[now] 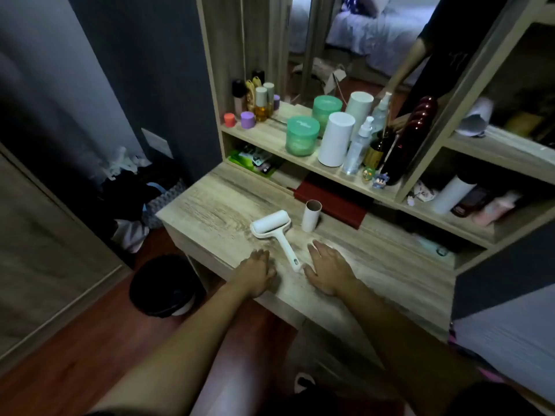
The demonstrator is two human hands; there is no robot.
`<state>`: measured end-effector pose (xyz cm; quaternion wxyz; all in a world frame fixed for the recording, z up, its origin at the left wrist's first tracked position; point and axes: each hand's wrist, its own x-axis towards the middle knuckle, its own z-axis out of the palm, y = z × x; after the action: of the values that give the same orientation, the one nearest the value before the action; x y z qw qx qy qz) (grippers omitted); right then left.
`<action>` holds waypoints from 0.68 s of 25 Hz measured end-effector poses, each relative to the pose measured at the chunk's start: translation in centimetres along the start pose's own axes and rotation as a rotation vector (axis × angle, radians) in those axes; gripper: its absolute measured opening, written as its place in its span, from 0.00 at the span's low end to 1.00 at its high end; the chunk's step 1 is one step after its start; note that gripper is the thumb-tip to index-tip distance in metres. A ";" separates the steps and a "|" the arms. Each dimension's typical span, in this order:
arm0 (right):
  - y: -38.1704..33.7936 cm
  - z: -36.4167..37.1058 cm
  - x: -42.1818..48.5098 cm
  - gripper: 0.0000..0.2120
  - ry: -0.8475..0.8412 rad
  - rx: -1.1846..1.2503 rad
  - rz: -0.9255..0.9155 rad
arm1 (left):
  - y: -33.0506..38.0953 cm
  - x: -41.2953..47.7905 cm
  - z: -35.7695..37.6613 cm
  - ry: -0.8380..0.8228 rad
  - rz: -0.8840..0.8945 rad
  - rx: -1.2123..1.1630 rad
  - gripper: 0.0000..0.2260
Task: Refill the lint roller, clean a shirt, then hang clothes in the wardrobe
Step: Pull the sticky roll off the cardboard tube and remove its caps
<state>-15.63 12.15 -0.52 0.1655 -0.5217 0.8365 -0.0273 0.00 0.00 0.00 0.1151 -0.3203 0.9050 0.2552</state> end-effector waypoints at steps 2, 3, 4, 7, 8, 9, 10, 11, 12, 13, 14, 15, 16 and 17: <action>1.9 0.5 0.8 0.29 -0.006 -0.059 0.015 | 1.4 1.4 0.8 0.077 -0.023 -0.095 0.20; 3.2 1.0 1.4 0.30 -0.009 -0.075 0.012 | 2.3 2.1 1.4 0.125 -0.053 -0.139 0.18; 4.2 1.3 1.8 0.30 -0.009 -0.083 0.003 | 3.2 2.7 1.6 0.182 -0.106 -0.186 0.17; 6.5 2.5 3.9 0.32 -0.049 -0.098 -0.036 | 4.9 6.0 2.4 0.358 -0.337 -0.348 0.18; 6.9 2.8 4.5 0.33 -0.058 -0.092 -0.042 | 5.3 7.0 2.4 0.390 -0.410 -0.382 0.19; 7.3 3.3 5.1 0.35 -0.061 -0.078 -0.046 | 5.5 8.2 2.7 0.411 -0.464 -0.406 0.20; 7.6 3.7 5.6 0.37 -0.068 -0.076 -0.051 | 5.8 9.2 2.9 0.418 -0.515 -0.421 0.22; 7.9 4.3 5.9 0.38 -0.089 -0.075 -0.050 | 5.9 10.2 3.2 0.422 -0.566 -0.440 0.23; 8.2 4.9 6.1 0.37 -0.108 -0.056 -0.041 | 6.1 11.0 3.3 0.426 -0.616 -0.468 0.23; 8.4 5.4 6.2 0.36 -0.105 -0.039 -0.032 | 6.0 11.6 3.5 0.434 -0.656 -0.496 0.24; 8.4 5.6 6.1 0.36 -0.115 -0.024 -0.021 | 5.9 12.1 3.8 0.443 -0.680 -0.512 0.23; 8.5 5.9 6.0 0.35 -0.092 -0.015 -0.025 | 5.8 12.5 4.0 0.447 -0.693 -0.516 0.23; 8.5 5.9 6.0 0.35 -0.061 -0.007 -0.037 | 5.8 12.7 4.1 0.449 -0.702 -0.513 0.22; 8.6 6.1 6.1 0.35 -0.034 -0.004 -0.047 | 5.8 12.8 4.1 0.449 -0.708 -0.520 0.21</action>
<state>-23.67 11.49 -9.66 0.1781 -0.5418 0.8211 -0.0208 -13.38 -0.60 -5.99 -0.0869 -0.6734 0.6494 0.3425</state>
